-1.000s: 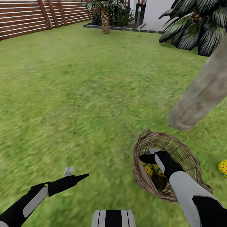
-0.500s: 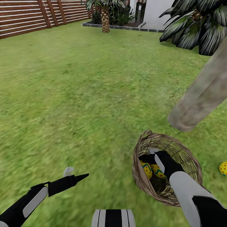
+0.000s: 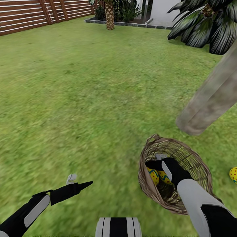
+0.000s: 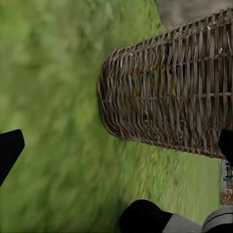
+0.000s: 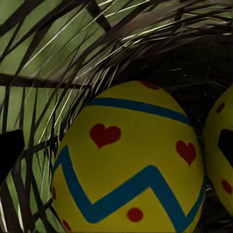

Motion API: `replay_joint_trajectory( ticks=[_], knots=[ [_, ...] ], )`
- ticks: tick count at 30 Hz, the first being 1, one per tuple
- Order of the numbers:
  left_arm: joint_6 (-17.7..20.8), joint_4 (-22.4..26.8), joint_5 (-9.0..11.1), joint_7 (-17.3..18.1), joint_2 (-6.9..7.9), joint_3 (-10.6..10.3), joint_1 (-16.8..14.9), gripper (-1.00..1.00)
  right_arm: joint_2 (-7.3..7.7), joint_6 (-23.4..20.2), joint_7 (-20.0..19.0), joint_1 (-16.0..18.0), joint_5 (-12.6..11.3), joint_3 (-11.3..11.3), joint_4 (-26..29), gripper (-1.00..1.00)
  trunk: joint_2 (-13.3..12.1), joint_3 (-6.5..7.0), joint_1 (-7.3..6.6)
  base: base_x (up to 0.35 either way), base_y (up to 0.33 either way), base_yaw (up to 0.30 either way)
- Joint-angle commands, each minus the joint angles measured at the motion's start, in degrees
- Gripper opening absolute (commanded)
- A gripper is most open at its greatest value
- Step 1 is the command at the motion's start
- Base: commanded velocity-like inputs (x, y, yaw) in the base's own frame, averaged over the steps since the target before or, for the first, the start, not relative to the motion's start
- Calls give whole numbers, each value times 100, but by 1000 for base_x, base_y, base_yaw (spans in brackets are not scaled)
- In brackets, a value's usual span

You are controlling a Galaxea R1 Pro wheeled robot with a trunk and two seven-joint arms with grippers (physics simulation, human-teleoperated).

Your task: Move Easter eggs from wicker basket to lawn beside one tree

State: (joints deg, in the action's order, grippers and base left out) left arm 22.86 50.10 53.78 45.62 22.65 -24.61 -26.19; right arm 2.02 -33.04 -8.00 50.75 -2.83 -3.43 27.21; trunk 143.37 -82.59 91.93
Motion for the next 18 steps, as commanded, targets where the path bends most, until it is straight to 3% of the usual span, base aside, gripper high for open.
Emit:
replay_joint_trajectory(
  ticks=[1, 18],
  knots=[
    [0, 0, 0, 0, -2, 0, 0, 100, 0, 3, 0, 0, 0, 0, 3, 100, 0, -9, 0, 0, 0, 0],
    [8, 5, 0, 0, 1, 0, 0, 100, -8, 209, 0, -2, 0, 14, 21, 100, 0, -27, 0, 0, 0, 0]
  ],
)
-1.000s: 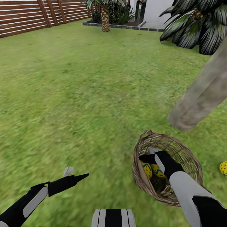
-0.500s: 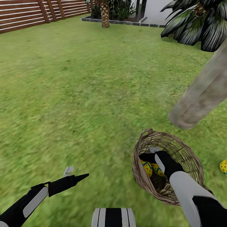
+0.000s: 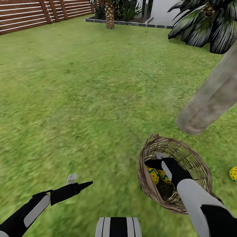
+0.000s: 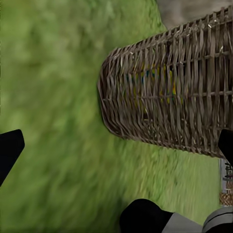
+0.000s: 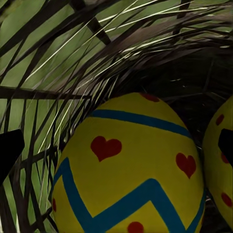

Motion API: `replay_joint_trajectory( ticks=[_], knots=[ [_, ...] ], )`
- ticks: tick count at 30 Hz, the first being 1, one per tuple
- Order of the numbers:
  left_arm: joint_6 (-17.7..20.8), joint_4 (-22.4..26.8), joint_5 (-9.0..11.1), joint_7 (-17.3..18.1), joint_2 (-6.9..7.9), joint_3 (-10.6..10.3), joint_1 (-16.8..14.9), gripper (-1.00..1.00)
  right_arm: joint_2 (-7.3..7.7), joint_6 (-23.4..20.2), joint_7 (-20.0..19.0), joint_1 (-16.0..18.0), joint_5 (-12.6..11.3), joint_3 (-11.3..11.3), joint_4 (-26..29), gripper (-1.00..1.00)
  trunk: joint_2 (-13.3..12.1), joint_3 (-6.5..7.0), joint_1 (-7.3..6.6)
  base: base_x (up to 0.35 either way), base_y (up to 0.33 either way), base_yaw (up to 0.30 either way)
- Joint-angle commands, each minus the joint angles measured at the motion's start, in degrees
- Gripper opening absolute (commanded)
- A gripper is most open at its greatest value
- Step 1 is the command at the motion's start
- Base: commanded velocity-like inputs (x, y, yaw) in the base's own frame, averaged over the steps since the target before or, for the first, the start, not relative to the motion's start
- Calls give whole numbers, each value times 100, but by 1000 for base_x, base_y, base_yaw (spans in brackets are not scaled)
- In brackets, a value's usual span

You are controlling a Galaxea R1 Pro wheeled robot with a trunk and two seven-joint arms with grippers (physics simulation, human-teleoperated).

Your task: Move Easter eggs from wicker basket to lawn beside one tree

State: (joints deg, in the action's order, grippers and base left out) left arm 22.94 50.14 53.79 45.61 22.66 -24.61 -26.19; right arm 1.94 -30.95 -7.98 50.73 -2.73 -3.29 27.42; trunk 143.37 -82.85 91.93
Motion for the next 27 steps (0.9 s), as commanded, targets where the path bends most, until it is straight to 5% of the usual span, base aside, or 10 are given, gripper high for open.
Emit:
replay_joint_trajectory(
  ticks=[1, 8, 11, 27],
  knots=[
    [0, 2, 0, 0, -2, 0, 0, 100, -2, -4, -2, -1, -9, 7, 0, 100, 0, 0, 0, 0, 0, 0],
    [6, 1, 0, -7, -6, 0, 0, 100, -6, -8, 9, -1, -8, 33, -60, 100, 0, 0, 0, 0, 0, 0],
    [8, 4, 0, -4, -7, 0, 0, 100, -34, -2, 332, -2, 9, 41, -80, 100, 0, -20, 0, 0, 0, 0],
    [9, 19, 0, 8, 1, 2, 0, 100, -40, 9, 341, -2, 10, 48, -50, 100, 0, -165, 0, 0, 0, 0]
  ],
)
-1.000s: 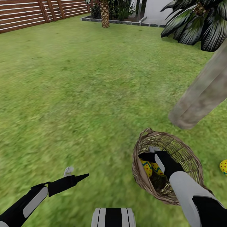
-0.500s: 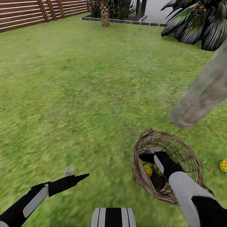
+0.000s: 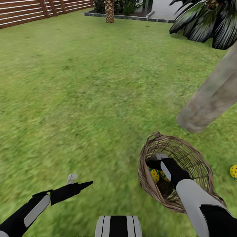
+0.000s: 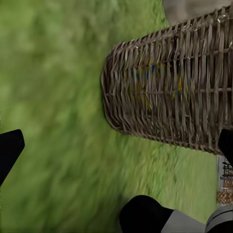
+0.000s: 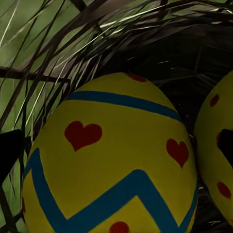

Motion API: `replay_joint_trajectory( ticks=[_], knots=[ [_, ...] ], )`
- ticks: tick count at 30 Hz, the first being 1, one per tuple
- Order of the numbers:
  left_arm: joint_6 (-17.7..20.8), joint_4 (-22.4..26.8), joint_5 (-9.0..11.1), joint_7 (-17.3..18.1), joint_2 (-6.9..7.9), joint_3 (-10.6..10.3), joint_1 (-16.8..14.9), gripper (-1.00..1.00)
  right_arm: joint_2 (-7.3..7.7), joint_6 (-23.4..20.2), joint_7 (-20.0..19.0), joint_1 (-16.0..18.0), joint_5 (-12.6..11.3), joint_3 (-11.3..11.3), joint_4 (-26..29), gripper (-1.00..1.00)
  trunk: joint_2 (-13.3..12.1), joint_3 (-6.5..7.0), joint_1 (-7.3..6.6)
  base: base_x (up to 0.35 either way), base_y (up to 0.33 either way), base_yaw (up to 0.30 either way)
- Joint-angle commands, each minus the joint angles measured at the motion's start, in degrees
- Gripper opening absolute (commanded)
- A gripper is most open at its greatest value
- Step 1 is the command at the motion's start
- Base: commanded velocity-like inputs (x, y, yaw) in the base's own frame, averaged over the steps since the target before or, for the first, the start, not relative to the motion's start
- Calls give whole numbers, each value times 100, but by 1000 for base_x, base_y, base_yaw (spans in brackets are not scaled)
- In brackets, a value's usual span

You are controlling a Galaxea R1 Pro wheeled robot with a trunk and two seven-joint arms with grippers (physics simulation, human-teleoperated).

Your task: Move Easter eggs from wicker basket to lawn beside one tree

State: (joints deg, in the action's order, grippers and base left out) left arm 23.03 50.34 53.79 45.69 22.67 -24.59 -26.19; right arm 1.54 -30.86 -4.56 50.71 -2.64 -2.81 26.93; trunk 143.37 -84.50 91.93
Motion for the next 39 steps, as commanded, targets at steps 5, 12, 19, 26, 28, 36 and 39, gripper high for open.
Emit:
replay_joint_trajectory(
  ticks=[5, 12, 19, 26, 28, 36, 39],
  knots=[
    [0, 2, 0, 2, 1, 6, 0, 100, -4, 0, -1, 0, 0, 0, 7, 100, 0, -46, 0, 0, 0, 0],
    [0, 3, 0, 10, 1, 7, 0, 100, -9, -3, 2, 0, 0, 0, 11, 100, 0, -110, 0, 0, 0, 0],
    [-8, 15, -8, 10, 1, 7, 0, 100, -30, -16, -1, 0, 0, 8, -28, 100, 0, -162, 0, 0, 0, 0],
    [-9, 12, -5, 10, 1, 5, 0, 100, -31, -17, 8, 0, 0, 9, -21, 100, 0, -174, 0, 0, 0, 0],
    [-9, 13, -3, 10, 1, 6, 0, 100, -31, -17, 8, 0, 0, 7, -17, 100, 3, -218, 5, 0, 0, 0],
    [0, 13, -2, 1, 1, -2, 0, 100, -39, -65, -1, 0, 9, 9, -29, 100, 11, -351, 20, 0, 0, 0],
    [0, 11, 0, 1, 1, -1, 0, 100, -34, -74, -1, 0, 9, 11, -30, 100, 11, -351, 20, 0, 0, 0]
  ],
)
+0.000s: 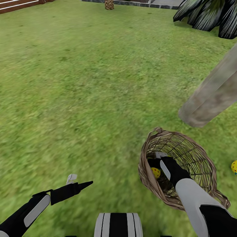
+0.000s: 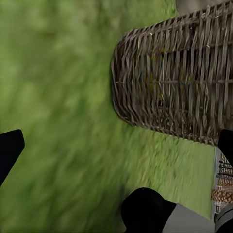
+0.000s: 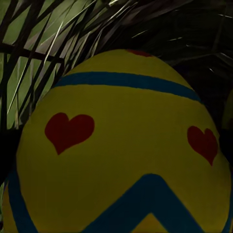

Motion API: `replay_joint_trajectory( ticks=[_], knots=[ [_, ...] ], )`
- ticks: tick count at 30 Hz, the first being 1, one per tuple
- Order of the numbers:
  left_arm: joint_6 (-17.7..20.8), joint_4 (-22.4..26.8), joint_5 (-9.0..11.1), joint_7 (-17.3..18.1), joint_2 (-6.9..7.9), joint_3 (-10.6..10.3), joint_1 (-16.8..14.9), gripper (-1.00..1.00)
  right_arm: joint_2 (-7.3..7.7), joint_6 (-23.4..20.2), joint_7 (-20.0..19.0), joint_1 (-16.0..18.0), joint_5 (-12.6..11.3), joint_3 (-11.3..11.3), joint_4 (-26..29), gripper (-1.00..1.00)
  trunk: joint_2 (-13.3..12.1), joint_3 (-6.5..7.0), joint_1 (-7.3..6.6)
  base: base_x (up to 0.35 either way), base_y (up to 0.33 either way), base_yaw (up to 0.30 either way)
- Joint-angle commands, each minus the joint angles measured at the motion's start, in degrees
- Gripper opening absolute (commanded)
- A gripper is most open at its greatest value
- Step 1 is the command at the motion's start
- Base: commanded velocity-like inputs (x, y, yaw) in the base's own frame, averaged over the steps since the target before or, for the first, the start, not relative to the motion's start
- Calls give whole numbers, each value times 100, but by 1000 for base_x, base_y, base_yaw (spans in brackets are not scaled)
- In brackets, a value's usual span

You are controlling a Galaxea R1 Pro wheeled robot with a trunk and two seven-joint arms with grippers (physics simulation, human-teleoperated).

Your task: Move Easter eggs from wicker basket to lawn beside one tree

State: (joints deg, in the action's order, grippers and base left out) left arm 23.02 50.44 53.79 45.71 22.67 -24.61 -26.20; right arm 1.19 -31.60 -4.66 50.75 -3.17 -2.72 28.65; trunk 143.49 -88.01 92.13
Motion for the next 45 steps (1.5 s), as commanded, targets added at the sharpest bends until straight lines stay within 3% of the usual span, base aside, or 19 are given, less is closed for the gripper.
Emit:
replay_joint_trajectory(
  ticks=[1, 6, 7, 24, 45],
  knots=[
    [0, 1, 0, 0, 0, 0, 0, 100, 3, -1, 9, -3, 62, 2, -202, 100, -1, -1, 1, 0, 0, 0],
    [1, 1, 0, 0, 0, 0, 0, 100, 0, -3, 9, -3, 62, 4, -202, 100, 2, -45, 6, 0, 0, 0],
    [1, 1, 0, 0, 0, 2, 0, 100, 1, -4, 9, -3, 62, 3, -202, -100, 2, -45, 6, 0, 0, 0],
    [1, 9, 0, 34, 0, 0, 0, 100, 4, -4, 9, -3, 62, 0, -193, -100, 2, -45, 6, 0, 0, 0],
    [44, 10, 6, -18, -9, 15, 0, 100, 23, -4, 9, -3, 62, 1, -193, -100, -66, 464, -68, 0, 0, -23]
  ],
)
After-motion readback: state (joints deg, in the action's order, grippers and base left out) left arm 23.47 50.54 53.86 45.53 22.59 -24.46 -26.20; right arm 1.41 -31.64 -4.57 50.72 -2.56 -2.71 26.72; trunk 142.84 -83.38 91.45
